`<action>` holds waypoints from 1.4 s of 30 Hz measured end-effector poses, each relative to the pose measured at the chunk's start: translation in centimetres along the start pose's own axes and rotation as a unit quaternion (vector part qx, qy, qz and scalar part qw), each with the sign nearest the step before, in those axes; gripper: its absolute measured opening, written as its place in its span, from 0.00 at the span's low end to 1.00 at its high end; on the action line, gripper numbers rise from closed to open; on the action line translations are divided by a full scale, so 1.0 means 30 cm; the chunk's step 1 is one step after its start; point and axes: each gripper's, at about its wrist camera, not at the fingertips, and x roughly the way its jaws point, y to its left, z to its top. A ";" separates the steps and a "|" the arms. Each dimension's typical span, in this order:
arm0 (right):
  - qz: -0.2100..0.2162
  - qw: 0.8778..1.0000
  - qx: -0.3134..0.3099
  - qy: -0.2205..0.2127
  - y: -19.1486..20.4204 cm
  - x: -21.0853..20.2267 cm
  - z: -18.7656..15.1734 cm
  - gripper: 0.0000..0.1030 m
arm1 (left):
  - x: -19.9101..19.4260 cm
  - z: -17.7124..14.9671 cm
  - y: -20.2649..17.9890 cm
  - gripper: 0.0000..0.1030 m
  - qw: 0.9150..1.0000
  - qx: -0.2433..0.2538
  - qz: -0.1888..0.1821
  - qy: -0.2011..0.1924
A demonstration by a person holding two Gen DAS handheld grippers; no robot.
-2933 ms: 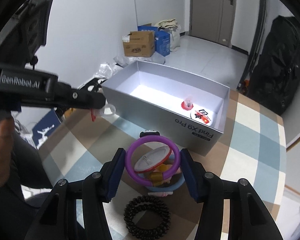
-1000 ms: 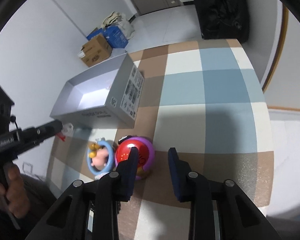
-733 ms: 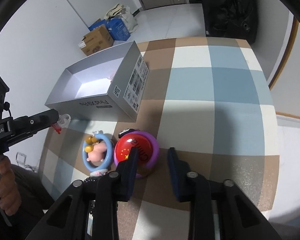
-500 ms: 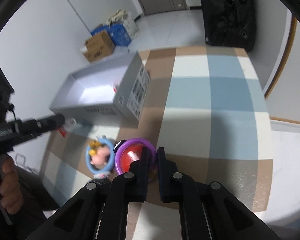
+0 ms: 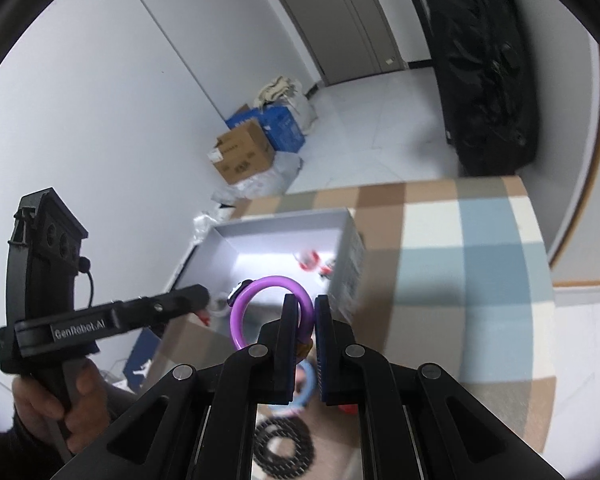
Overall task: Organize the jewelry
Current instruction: 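Carry red charm and purple ring over the grey box and open both grippers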
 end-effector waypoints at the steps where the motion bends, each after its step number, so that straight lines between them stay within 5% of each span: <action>1: 0.003 1.000 0.000 -0.003 0.007 0.006 0.013 0.07 | 0.002 0.012 -0.005 0.13 1.000 0.003 0.000 -0.003; 13: 0.001 0.999 0.033 0.000 -0.026 0.145 0.151 0.07 | 0.081 0.146 0.034 0.13 0.999 -0.007 0.025 -0.018; 28: -0.015 0.998 0.042 0.034 -0.066 0.255 0.179 0.08 | 0.156 0.176 0.092 0.13 0.998 -0.053 -0.010 0.023; 31: -0.019 0.999 0.038 0.029 -0.065 0.249 0.178 0.13 | 0.171 0.175 0.095 0.19 0.997 -0.065 -0.029 0.039; 33: -0.011 0.999 0.038 0.024 -0.068 0.238 0.180 0.19 | 0.166 0.173 0.100 0.48 0.996 -0.075 -0.041 0.039; 35: 0.002 0.999 0.039 0.014 -0.066 0.213 0.185 0.37 | 0.142 0.171 0.108 0.63 0.995 -0.089 -0.044 0.023; 38: 0.000 0.999 0.032 -0.016 -0.063 0.164 0.189 0.65 | 0.108 0.174 0.114 0.63 0.995 -0.091 -0.046 0.011; 42: -0.008 0.999 0.032 -0.024 -0.071 0.132 0.185 0.74 | 0.072 0.164 0.108 0.63 0.997 -0.080 -0.020 -0.005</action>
